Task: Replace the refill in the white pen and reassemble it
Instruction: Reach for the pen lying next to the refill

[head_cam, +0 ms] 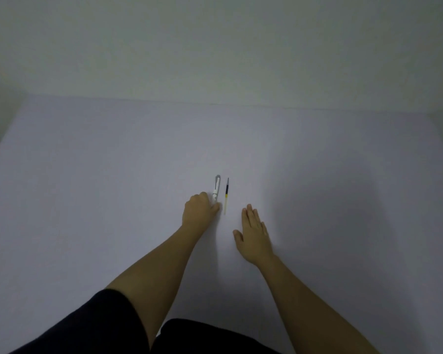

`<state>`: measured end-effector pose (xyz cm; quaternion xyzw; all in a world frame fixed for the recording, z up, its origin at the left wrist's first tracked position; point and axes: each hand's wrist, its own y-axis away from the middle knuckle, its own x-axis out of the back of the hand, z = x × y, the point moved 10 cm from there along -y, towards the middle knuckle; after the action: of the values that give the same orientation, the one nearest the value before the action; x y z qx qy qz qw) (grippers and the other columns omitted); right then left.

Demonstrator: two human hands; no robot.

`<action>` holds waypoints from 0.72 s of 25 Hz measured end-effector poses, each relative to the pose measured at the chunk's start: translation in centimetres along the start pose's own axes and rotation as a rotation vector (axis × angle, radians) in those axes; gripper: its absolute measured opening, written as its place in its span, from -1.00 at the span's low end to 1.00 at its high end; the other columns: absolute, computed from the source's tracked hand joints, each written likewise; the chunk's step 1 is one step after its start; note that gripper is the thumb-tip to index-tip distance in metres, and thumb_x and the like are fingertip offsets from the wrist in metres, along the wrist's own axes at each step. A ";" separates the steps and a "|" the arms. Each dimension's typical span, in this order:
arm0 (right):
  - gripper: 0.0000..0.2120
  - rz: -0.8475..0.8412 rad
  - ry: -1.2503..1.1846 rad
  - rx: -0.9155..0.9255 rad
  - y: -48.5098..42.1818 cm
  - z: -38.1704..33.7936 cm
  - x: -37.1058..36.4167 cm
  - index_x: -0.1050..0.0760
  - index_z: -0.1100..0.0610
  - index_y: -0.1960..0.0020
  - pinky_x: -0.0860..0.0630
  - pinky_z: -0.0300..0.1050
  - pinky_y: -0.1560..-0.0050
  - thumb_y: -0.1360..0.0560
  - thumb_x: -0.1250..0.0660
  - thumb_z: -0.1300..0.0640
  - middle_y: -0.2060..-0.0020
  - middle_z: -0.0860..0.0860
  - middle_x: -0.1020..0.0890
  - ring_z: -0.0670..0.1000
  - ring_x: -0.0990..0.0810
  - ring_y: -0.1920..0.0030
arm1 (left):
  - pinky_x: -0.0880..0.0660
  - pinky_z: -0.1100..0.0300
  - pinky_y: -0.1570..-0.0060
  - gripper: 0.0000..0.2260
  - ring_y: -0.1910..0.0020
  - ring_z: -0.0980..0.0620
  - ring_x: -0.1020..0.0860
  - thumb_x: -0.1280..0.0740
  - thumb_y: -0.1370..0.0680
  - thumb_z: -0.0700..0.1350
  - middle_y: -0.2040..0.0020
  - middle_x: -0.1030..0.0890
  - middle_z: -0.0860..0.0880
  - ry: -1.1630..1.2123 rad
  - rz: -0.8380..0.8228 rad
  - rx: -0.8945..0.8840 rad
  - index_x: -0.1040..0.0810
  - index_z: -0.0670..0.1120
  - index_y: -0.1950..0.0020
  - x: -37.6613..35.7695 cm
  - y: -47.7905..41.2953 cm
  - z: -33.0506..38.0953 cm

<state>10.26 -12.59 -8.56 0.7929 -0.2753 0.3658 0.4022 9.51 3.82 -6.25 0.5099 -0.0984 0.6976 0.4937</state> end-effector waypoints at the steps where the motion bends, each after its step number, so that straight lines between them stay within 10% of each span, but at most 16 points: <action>1: -0.41 -0.005 0.004 0.012 0.0 -0.2 0.1 0.16 0.21 -0.50 0.08 0.01 -0.51 -0.61 -0.04 0.05 -0.54 0.11 0.16 0.06 0.17 -0.54 | -0.49 0.02 0.13 -0.71 0.11 -0.23 -0.57 -0.26 -0.53 -0.03 0.08 -0.60 -0.26 -0.016 -0.001 0.002 -0.47 -0.29 0.04 -0.1 0.0 0.1; 9: -0.42 0.015 -0.091 0.034 0.1 0.1 1.4 0.02 0.21 -0.50 0.01 -0.05 -0.50 -0.58 -0.14 0.08 -0.54 0.11 0.02 0.06 0.04 -0.54 | -0.41 0.09 0.25 -0.85 0.25 -0.15 -0.51 -0.29 -0.49 -0.12 0.22 -0.55 -0.18 0.080 -0.014 -0.011 -0.49 -0.20 0.17 0.8 0.4 -0.8; 13: -0.54 0.299 -0.133 0.204 -0.5 -2.3 8.4 -0.21 0.15 -0.45 -0.15 -0.04 -0.47 -0.57 -0.18 0.16 -0.48 0.11 -0.23 0.08 -0.20 -0.48 | -0.45 0.08 0.20 -0.85 0.23 -0.10 -0.53 -0.33 -0.45 -0.08 0.21 -0.61 -0.10 0.029 -0.101 -0.260 -0.55 -0.17 0.14 3.6 1.1 0.5; 18: -0.61 0.151 -0.207 0.346 -1.1 -5.2 10.9 -0.31 0.11 -0.38 -0.40 -0.03 -0.27 -0.57 -0.19 0.08 -0.29 0.09 -0.48 0.07 -0.48 -0.25 | -0.44 0.06 0.21 -0.90 0.27 -0.04 -0.47 -0.32 -0.47 -0.12 0.20 -0.58 -0.10 -0.050 -0.236 -0.533 -0.54 -0.15 0.09 5.9 3.4 3.5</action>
<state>15.58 -9.18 1.84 0.8607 -0.3067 0.3530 0.2013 9.03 3.41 1.34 0.3871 -0.2303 0.5720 0.6855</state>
